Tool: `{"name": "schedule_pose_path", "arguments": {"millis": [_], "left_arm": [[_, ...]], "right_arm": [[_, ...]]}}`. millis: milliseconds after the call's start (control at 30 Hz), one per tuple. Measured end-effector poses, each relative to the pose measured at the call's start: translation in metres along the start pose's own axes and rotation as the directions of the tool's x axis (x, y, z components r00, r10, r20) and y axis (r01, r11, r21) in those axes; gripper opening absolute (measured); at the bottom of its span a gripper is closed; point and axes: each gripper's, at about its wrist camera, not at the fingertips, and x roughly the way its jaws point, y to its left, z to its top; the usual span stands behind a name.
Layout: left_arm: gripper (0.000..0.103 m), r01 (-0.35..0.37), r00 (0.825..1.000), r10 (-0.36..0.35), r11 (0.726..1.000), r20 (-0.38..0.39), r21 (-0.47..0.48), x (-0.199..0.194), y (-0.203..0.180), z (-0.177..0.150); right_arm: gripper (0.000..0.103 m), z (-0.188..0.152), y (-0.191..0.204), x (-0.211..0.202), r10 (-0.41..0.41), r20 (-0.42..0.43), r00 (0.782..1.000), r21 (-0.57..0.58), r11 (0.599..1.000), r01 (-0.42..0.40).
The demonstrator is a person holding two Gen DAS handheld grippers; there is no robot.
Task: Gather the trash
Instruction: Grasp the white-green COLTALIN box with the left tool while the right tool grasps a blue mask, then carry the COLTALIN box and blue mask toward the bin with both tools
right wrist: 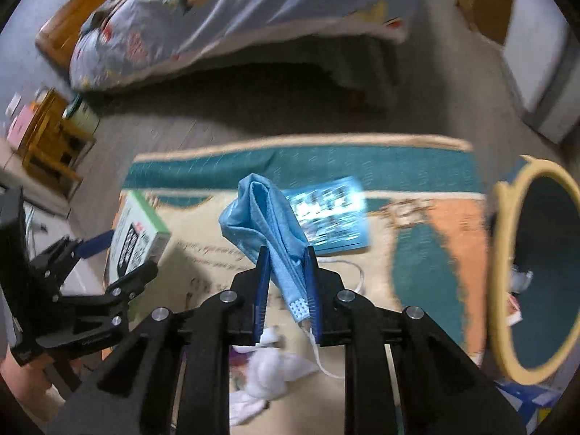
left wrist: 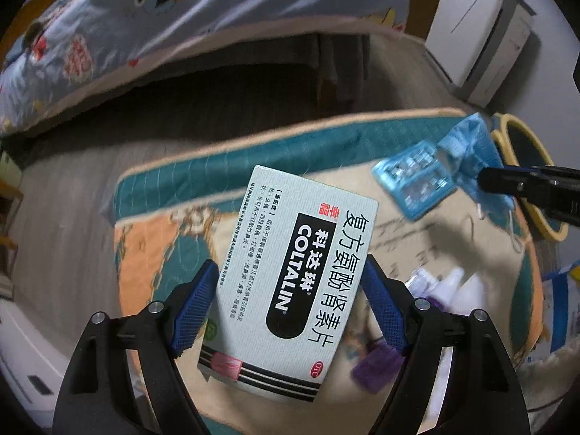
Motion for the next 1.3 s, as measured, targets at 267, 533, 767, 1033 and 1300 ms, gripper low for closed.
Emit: {"name": "schedule_pose_path", "arguments": {"millis": [267,533,767,1033,1300], "left_arm": [[0.080,0.021,0.996,-0.026,0.998,0.081,0.055,-0.020,-0.032,0.014],[0.080,0.049,0.987,-0.061,0.995,0.148,0.085,-0.037,-0.066,0.026],[0.080,0.068,0.980,-0.091,0.989,0.177,0.131,-0.042,-0.104,0.033],[0.080,0.070,0.976,-0.107,0.979,0.189,0.193,-0.041,-0.138,0.037],[0.080,0.100,0.972,-0.143,0.969,0.186,0.226,-0.037,-0.170,0.042]], "right_arm": [[0.018,-0.002,-0.059,-0.045,-0.062,0.089,0.994,0.136,0.989,0.050],[0.018,-0.013,-0.101,-0.067,-0.110,0.110,0.988,0.198,0.976,0.087],[0.018,-0.021,-0.133,-0.081,-0.125,0.129,0.984,0.257,0.962,0.088],[0.018,-0.028,-0.160,-0.088,-0.143,0.129,0.981,0.304,0.948,0.098],[0.018,-0.036,-0.183,-0.096,-0.165,0.135,0.977,0.336,0.935,0.112]]}}
